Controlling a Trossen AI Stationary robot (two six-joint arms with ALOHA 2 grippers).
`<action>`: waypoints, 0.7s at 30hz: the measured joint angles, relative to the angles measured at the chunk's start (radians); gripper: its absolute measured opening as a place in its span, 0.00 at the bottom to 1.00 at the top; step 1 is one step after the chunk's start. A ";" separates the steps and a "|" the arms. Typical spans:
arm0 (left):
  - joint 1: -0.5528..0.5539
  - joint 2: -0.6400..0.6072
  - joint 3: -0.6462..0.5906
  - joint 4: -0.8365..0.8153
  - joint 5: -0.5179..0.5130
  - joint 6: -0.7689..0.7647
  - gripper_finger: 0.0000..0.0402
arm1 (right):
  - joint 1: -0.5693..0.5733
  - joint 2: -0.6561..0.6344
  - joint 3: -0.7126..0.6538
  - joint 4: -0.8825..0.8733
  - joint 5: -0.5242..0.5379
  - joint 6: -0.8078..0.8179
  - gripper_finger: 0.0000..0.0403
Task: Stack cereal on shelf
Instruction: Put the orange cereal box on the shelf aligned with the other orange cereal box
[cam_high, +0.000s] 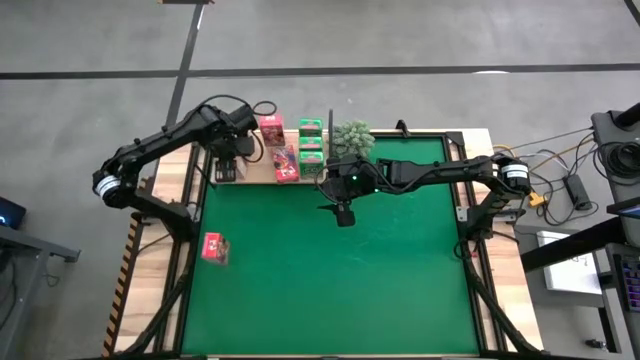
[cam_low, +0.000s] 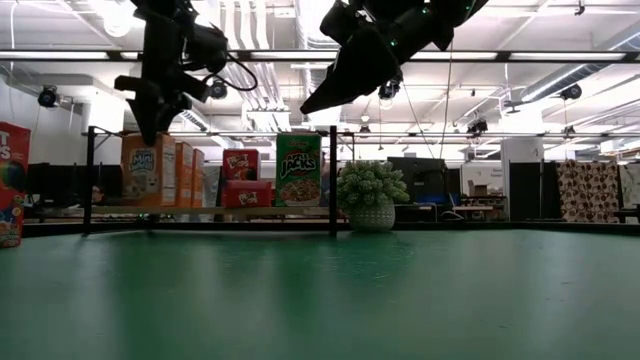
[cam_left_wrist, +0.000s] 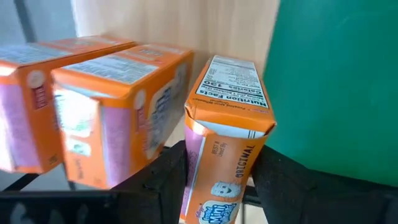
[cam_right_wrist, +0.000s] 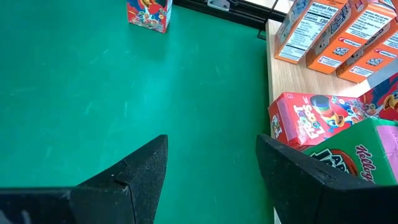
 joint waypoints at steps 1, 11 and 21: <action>0.000 0.002 0.000 -0.002 0.007 -0.003 0.38 | 0.000 0.000 0.000 0.000 0.000 0.000 0.58; 0.001 0.005 0.000 0.001 0.009 0.002 0.39 | 0.000 0.000 0.000 0.000 0.000 0.000 0.58; 0.001 0.006 0.000 0.013 0.009 0.017 0.51 | 0.000 0.000 0.000 0.000 0.000 0.000 0.58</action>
